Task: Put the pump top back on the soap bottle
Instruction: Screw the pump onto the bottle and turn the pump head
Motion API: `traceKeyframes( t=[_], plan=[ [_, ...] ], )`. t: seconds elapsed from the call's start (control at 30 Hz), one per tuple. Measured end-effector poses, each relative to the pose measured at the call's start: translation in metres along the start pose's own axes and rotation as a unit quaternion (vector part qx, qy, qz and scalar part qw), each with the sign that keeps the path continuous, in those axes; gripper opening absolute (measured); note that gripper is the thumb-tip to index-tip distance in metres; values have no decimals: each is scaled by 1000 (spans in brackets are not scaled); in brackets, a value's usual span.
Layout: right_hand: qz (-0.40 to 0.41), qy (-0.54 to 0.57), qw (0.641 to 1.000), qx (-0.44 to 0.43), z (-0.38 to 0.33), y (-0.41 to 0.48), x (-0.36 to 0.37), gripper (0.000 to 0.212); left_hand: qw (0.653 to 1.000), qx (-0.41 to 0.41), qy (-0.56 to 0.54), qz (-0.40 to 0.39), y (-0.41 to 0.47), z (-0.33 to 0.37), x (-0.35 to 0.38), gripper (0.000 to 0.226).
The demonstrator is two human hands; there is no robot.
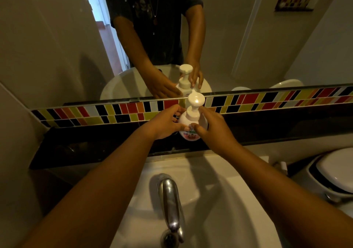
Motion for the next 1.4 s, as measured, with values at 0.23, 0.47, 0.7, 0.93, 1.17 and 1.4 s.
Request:
traceKeyframes(
  t=[0.23, 0.47, 0.7, 0.93, 1.17, 1.4],
  plan=[
    [45, -98, 994, -22, 2, -17, -2, 57, 1000, -1, 1, 2, 0, 0, 0, 57],
    [-49, -31, 998, 11, 4, 15, 1, 66, 1000, -6, 2, 0, -1, 0, 0, 56],
    [-26, -115, 992, -45, 11, -31, 13, 82, 1000, -3, -4, 4, 1, -1, 1, 58],
    [30, -149, 987, -46, 6, -8, -8, 68, 1000, -3, 1, 3, 2, -1, 0, 60],
    [-83, -55, 995, -23, 4, -4, 3, 72, 1000, -2, 1, 3, 2, -1, 1, 59],
    [5, -134, 989, -67, -3, -31, 3, 59, 1000, -1, -13, 2, 3, -1, 1, 55]
  ],
)
Point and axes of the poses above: each hand's wrist, its own y-axis towards the middle knuckle, its own x-axis out of the palm, z = x × y, the point moved 4 cm from there along y, towards the middle knuckle, and after that the axes turned 15 degrees about -x, right-handed, at the moved point
